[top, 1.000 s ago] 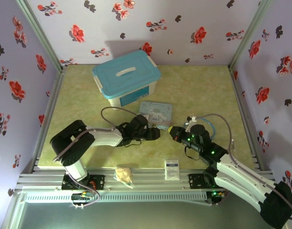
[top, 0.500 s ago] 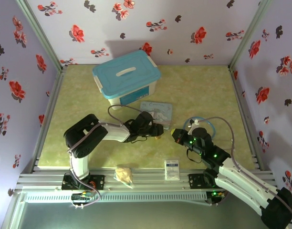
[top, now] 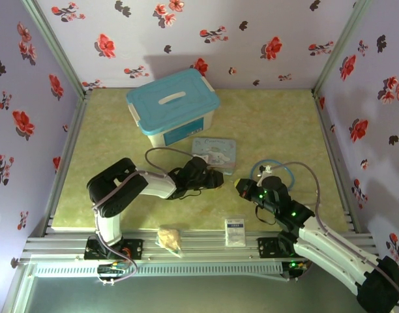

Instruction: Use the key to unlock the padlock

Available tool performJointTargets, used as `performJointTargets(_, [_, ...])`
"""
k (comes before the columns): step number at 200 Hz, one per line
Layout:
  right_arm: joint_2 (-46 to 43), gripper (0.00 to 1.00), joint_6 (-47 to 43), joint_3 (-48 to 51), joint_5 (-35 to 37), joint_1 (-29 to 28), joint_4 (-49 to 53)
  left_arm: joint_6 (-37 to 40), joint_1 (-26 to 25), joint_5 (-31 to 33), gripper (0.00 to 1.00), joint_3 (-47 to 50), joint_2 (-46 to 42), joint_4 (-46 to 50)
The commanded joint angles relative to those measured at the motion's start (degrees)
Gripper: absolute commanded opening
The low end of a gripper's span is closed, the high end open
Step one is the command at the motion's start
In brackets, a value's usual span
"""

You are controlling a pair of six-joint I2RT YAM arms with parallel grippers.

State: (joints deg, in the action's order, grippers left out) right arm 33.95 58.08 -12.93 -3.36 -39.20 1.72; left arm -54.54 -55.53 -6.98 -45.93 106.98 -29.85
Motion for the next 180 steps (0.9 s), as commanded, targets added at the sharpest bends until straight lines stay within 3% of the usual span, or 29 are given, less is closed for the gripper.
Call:
performJointTargets(1, [-0.9,0.0,1.2,0.6,0.5,0.4,-0.9,-1.0,-1.7,0.8,0.37,1.7,-0.5,3.2])
performJointTargets(41, [-1.2,0.0,1.5,0.8,0.5,0.4,-0.3,-2.1,-3.0,1.9,0.35,1.7,0.3,4.8])
performJointTargets(63, [-2.1,0.0,2.0,1.2,0.4,0.4,-0.1,-1.9,-3.8,4.3,0.44,2.0,-1.4,8.6])
performJointTargets(103, [-3.5,0.0,2.3,1.7,1.2,0.4,1.0,-2.2,-4.8,4.3,0.44,2.4,-2.2,9.7])
performJointTargets(156, [-3.3,0.0,2.0,2.1,1.8,0.4,0.2,-2.7,-5.0,4.0,0.38,0.2,1.5,10.9])
performJointTargets(180, [-3.4,0.0,2.3,2.0,1.9,0.4,0.8,-2.6,-4.9,3.2,0.26,0.0,2.1,9.9])
